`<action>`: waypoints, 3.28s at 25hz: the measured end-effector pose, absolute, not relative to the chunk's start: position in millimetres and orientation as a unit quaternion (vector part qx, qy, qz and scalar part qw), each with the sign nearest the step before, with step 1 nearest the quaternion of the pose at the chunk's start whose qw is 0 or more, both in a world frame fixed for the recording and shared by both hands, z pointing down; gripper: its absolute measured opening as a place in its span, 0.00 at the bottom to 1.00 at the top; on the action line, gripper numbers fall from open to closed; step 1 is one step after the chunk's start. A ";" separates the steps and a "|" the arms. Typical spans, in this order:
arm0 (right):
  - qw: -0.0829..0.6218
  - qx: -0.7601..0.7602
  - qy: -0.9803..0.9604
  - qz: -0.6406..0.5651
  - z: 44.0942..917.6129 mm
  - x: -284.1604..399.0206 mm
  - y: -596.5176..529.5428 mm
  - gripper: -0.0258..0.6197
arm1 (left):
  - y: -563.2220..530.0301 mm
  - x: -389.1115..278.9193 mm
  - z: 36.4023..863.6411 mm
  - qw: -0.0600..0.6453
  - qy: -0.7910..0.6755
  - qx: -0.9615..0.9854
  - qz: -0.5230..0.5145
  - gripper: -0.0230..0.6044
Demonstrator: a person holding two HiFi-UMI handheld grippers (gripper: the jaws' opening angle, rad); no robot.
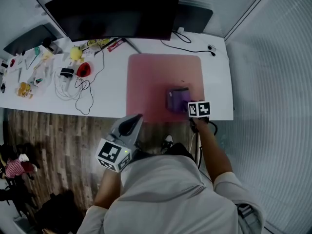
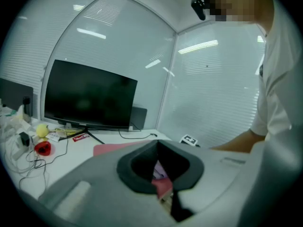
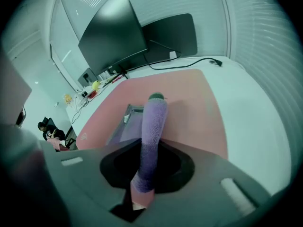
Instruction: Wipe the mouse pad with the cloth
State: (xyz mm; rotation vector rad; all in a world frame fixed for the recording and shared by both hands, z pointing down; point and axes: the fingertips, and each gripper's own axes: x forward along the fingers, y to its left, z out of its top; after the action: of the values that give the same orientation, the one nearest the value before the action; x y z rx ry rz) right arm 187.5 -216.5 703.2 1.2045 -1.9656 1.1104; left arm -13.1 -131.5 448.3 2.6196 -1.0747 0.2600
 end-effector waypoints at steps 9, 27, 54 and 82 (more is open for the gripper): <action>0.266 0.524 -0.693 0.417 705.7 318.8 -199.2 0.13 | -123.1 62.4 449.2 0.141 -0.350 0.921 0.096 0.04; 0.161 0.509 -0.786 0.312 571.6 233.8 -198.2 0.13 | -89.5 11.4 438.5 0.137 -0.386 0.908 0.090 0.04; 0.283 0.342 -0.808 0.387 674.4 -125.0 -142.0 0.13 | -33.1 -226.2 458.3 0.178 -0.452 0.870 0.082 0.04; 0.235 0.559 -0.666 0.435 702.8 292.0 -118.4 0.13 | -88.0 61.8 457.2 0.157 -0.301 0.935 0.101 0.04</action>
State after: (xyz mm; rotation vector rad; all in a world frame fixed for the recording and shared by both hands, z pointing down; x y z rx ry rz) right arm 292.0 -118.4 702.8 1.5347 -1.8268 1.1933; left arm 61.8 -88.0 457.2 2.6757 -0.8618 0.2878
